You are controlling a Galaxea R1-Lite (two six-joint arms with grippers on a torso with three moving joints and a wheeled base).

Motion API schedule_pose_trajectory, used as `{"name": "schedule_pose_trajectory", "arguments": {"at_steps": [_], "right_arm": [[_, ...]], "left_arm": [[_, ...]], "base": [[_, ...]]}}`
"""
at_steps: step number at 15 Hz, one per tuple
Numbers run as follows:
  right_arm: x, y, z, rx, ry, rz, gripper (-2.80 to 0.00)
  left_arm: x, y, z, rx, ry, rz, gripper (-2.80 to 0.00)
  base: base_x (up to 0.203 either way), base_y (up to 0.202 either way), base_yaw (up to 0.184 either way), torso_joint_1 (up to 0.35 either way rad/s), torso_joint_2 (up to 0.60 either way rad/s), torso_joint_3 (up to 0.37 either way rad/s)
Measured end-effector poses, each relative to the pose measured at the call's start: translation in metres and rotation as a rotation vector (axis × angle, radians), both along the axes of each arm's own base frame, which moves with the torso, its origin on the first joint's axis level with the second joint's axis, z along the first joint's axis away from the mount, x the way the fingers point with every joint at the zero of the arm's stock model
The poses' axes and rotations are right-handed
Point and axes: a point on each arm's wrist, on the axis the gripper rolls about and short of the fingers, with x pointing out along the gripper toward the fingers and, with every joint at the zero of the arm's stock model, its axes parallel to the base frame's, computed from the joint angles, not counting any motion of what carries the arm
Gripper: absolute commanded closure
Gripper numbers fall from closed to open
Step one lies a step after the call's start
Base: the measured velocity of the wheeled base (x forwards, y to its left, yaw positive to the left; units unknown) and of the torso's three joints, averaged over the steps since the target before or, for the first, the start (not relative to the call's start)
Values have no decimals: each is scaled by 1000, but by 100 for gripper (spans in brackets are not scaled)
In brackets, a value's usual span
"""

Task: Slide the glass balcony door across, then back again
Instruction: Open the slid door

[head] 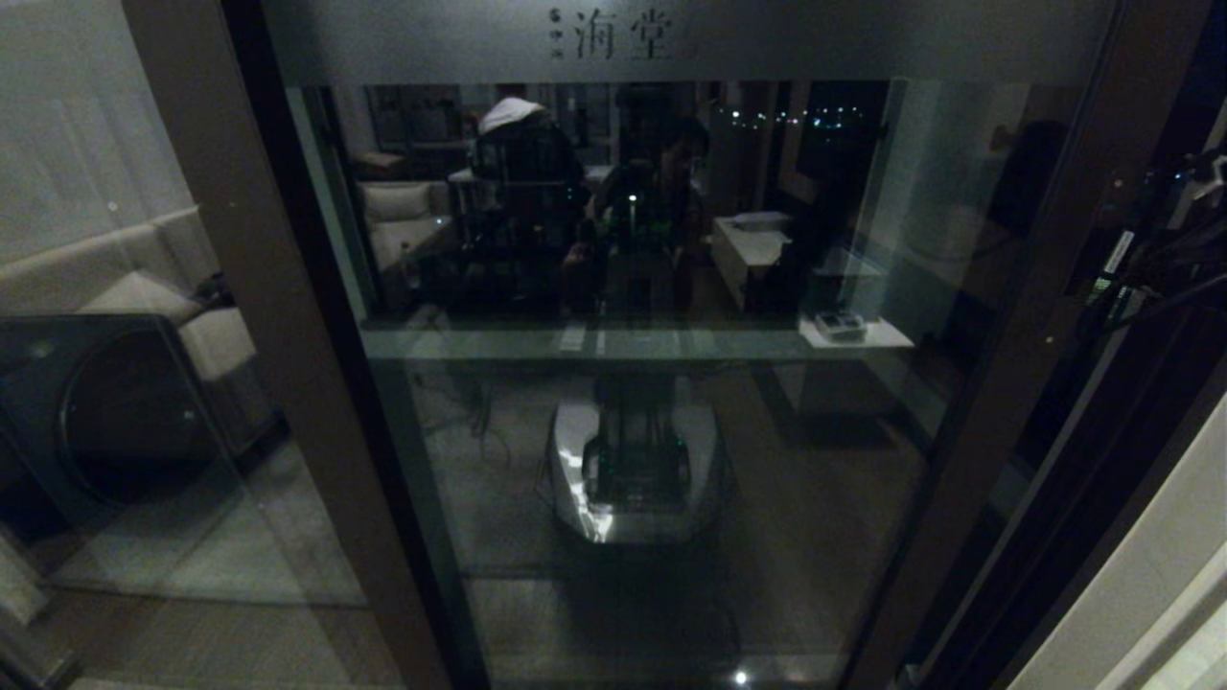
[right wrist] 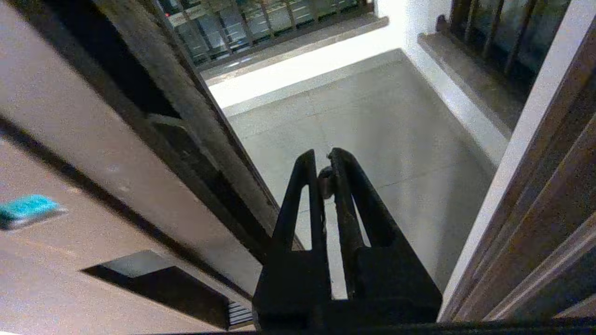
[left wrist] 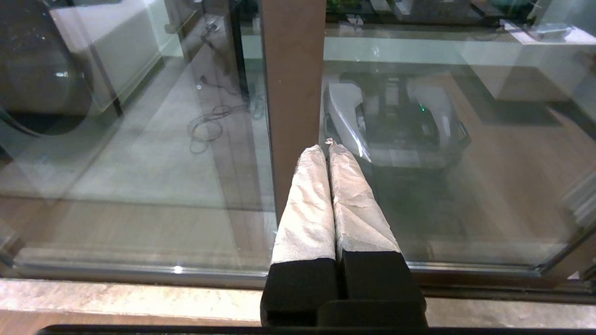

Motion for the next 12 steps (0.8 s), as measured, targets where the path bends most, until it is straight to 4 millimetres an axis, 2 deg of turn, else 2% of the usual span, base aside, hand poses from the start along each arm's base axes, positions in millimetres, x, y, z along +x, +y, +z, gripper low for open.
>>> {"name": "schedule_pose_trajectory", "arguments": {"at_steps": [6,12], "right_arm": [[7,22,-11,25,34,45,0],[7,38,-10,32,40,82,0]], "left_arm": [[0,0,0,0,0,0,0],[0,0,0,0,0,0,0]], "base": [[0,0,0,0,0,0],[0,0,0,0,0,0]]}}
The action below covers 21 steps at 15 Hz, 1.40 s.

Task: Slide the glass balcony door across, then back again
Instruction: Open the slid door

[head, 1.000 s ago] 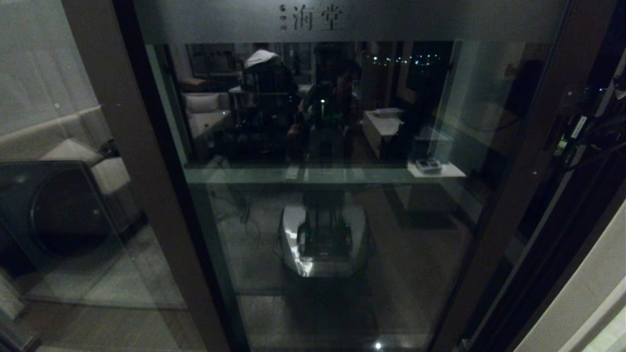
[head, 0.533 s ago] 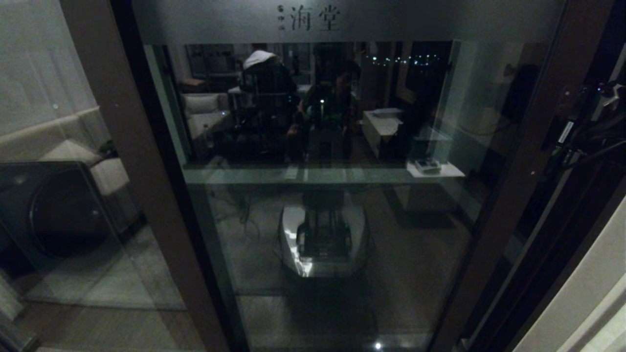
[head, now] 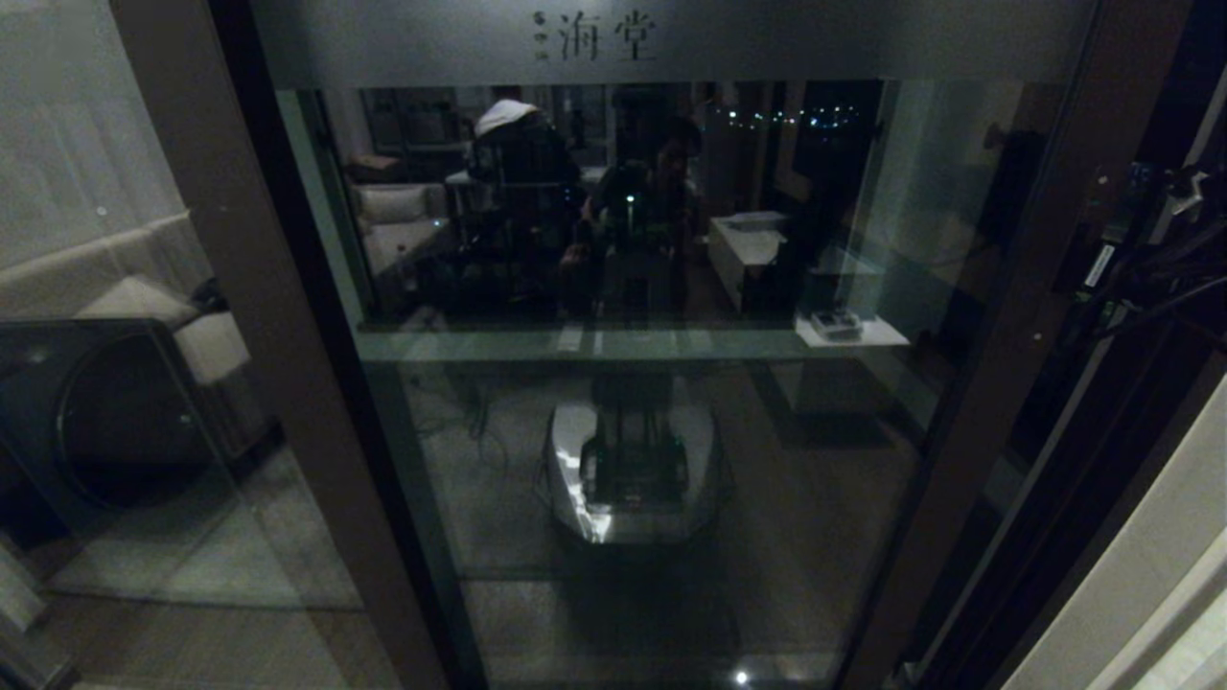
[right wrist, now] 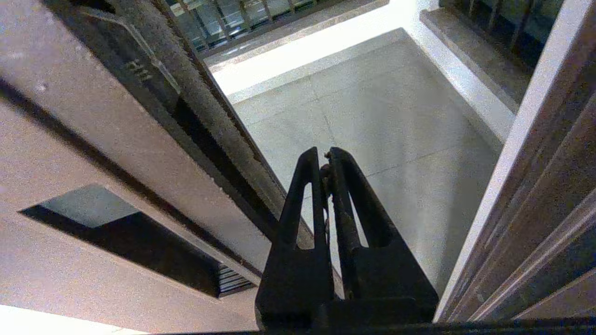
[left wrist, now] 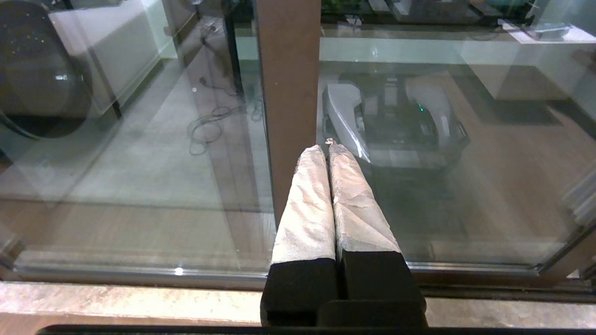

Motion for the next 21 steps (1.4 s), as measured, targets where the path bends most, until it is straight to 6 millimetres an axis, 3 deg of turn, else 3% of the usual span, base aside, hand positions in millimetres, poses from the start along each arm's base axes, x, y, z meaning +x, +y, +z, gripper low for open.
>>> {"name": "schedule_pose_trajectory", "arguments": {"at_steps": [10,15,21], "right_arm": [[-7,19,5,8,-3,54,0],[-13,19,13,48,-29,-28,0],[-10,43,54,-54,-160,-12,0]], "left_arm": [[0,0,0,0,0,0,0],[0,0,0,0,0,0,0],[0,0,0,0,0,0,0]], "base": [[0,0,0,0,0,0],[0,0,0,0,0,0],[0,0,0,0,0,0]]}}
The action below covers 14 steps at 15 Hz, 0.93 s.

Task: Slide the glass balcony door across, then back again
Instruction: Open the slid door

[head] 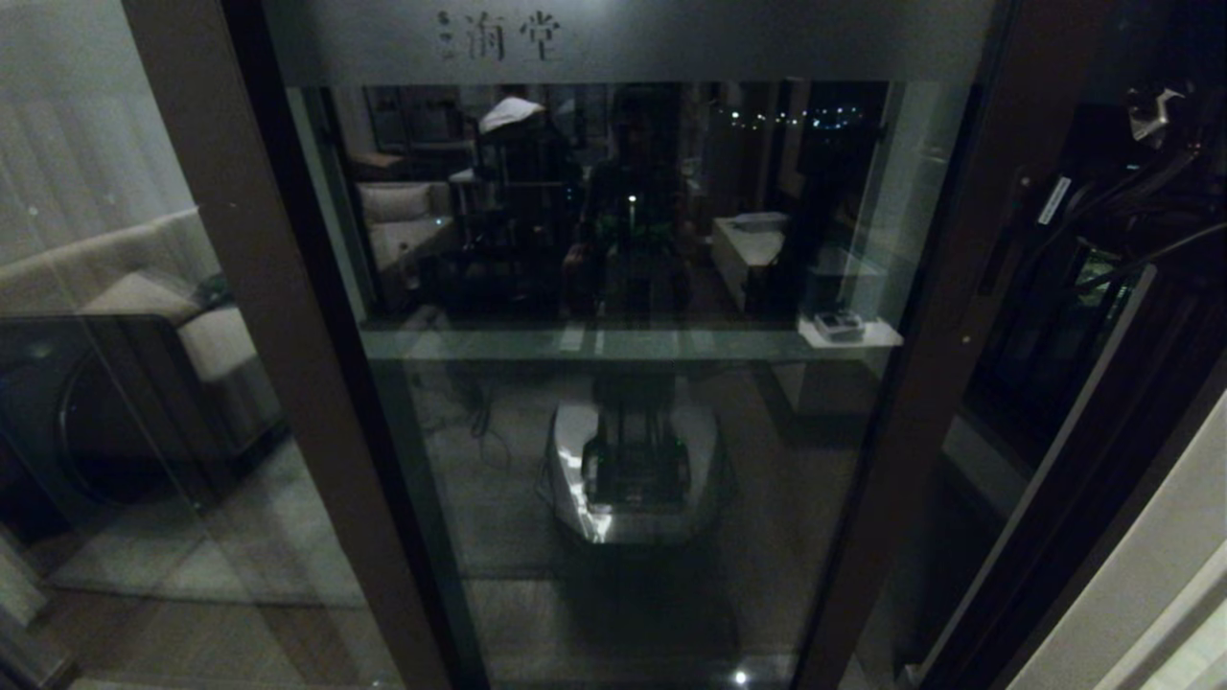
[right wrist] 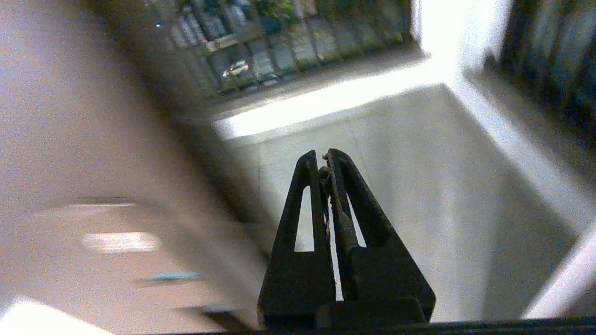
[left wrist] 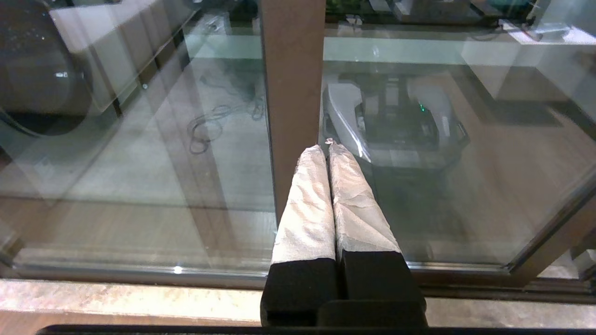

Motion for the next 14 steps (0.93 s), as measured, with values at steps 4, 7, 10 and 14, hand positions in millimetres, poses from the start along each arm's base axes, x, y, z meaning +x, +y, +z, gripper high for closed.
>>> {"name": "schedule_pose_trajectory", "arguments": {"at_steps": [4,7,10,14], "right_arm": [[0,6,8,-52,-20,-8,0],[-3,7,11,-64,0,-6,0],[-9,15,14,-86,33,13,0],[-16,34,21,-141,33,14,0]], "left_arm": [[0,0,0,0,0,0,0],[0,0,0,1,0,0,0],[0,0,0,0,0,0,0],[0,0,0,0,0,0,0]], "base": [[0,0,0,0,0,0],[0,0,0,0,0,0],[0,0,0,0,0,0],[0,0,0,0,0,0]]}}
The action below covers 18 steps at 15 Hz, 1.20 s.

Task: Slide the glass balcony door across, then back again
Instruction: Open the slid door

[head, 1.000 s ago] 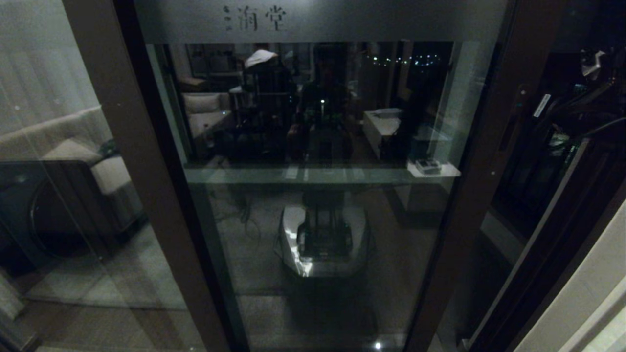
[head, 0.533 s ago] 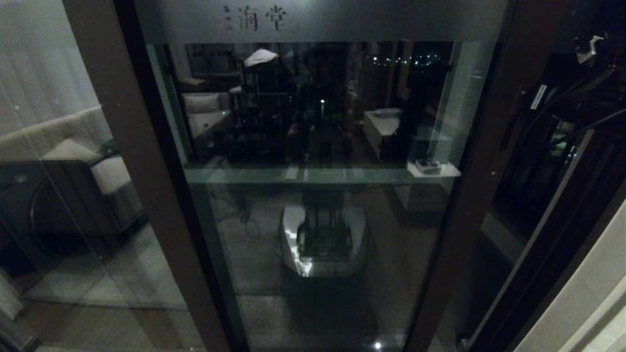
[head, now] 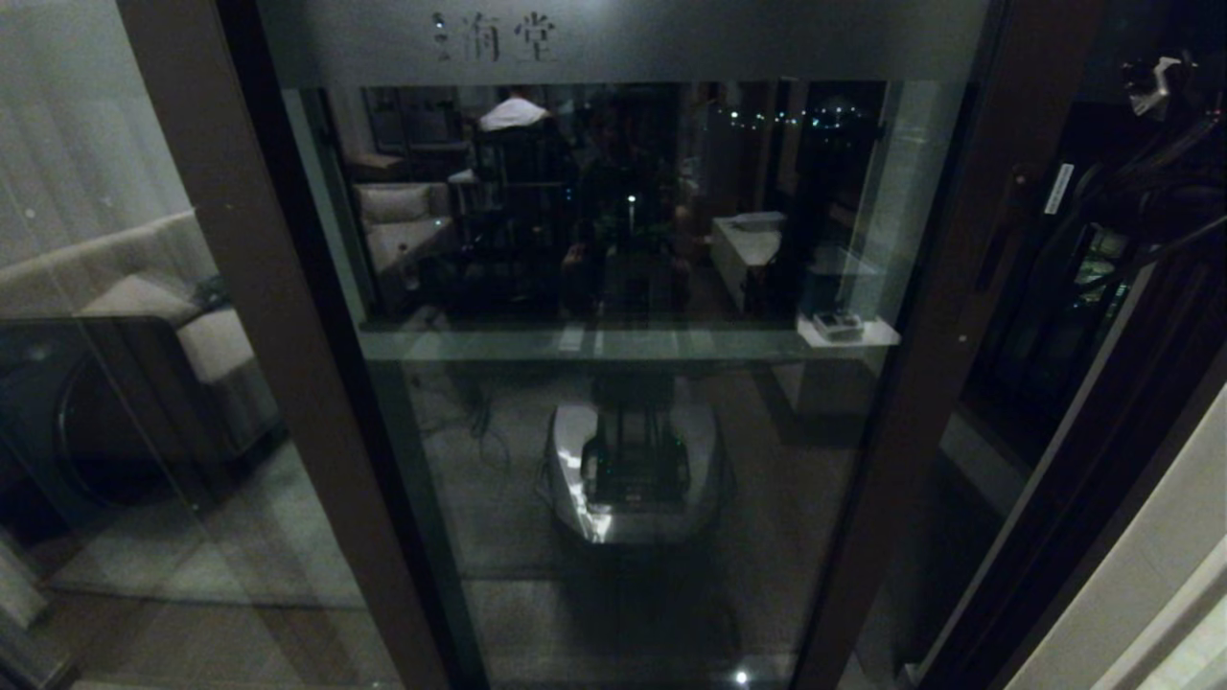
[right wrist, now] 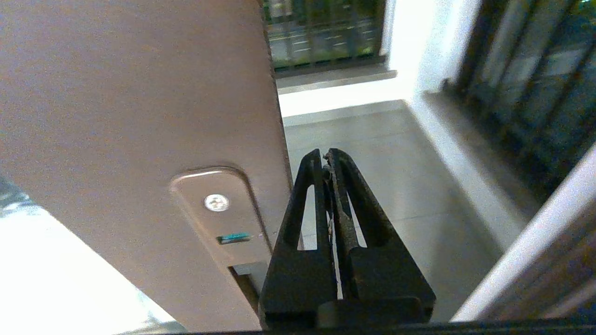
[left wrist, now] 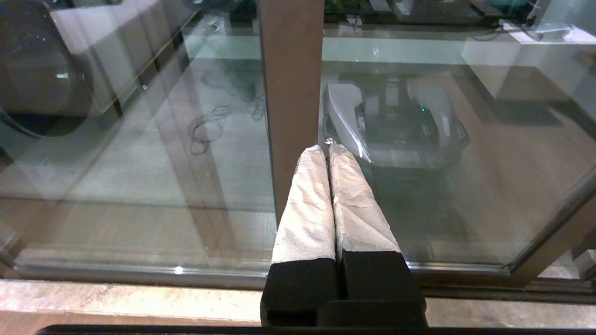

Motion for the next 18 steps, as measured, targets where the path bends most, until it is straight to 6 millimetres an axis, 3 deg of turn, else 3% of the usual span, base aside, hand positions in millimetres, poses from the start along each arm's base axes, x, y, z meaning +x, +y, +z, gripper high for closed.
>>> {"name": "schedule_pose_trajectory", "arguments": {"at_steps": [9,18], "right_arm": [[-11,28,10,-9,-4,50,0],[-10,52,3,-14,21,55,0]], "left_arm": [[0,0,0,0,0,0,0],[0,0,0,0,0,0,0]], "base": [[0,0,0,0,0,0],[0,0,0,0,0,0]]}}
